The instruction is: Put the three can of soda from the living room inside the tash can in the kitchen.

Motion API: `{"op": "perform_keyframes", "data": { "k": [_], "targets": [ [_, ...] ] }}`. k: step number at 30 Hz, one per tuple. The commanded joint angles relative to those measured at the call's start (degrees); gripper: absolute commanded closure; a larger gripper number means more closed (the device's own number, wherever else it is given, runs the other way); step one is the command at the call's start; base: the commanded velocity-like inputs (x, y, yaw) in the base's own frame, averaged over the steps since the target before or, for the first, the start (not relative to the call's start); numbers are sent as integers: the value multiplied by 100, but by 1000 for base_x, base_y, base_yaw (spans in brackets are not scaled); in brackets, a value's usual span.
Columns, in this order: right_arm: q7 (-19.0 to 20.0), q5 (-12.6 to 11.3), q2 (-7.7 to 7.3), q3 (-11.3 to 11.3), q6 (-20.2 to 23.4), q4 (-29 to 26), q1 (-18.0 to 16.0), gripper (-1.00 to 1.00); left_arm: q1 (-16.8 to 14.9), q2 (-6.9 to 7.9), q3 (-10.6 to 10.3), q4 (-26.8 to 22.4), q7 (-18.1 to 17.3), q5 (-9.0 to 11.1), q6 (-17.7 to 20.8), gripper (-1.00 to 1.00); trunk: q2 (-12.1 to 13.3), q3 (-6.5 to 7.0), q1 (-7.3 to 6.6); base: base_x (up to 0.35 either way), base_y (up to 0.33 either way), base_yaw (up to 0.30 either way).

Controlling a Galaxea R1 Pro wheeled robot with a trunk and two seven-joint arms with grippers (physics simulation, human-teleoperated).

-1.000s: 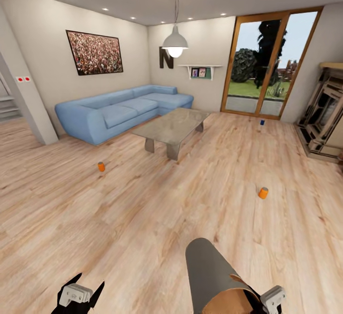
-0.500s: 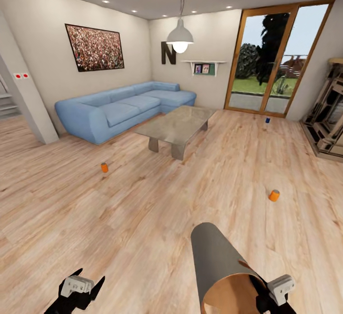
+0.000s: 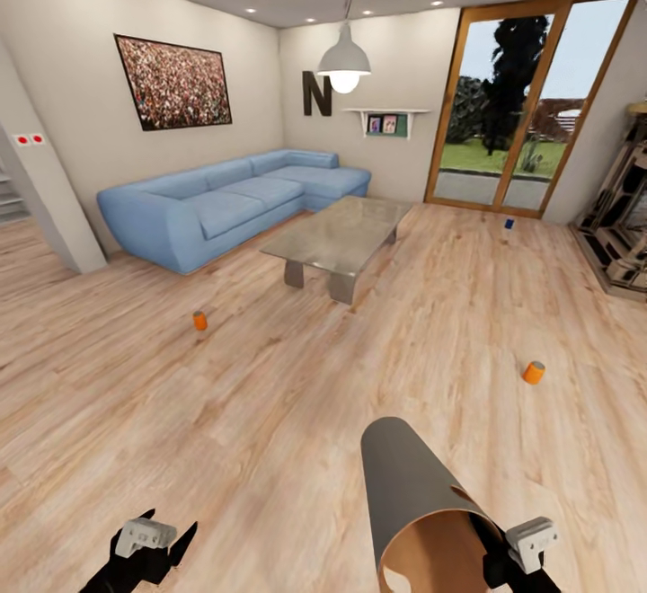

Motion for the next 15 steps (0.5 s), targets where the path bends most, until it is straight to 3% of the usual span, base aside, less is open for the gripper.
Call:
{"op": "perform_keyframes", "data": {
  "k": [1, 5, 15],
  "targets": [
    [36, -63, 2, -2, 5, -12, -2, 100, 1, 1, 16, 12, 1, 21, -22, -100, 0, -4, 0, 206, 266, -71],
    [36, -59, 10, 4, 5, -27, 34, 100, 12, -26, 208, 71, -11, 175, -119, -100, 0, -13, 0, 202, 271, -38],
    [36, -64, 11, 12, 3, -33, 72, 100, 54, -62, 243, 45, -11, 200, -139, -100, 0, -15, 0, 193, 275, -188]
  ]
}}
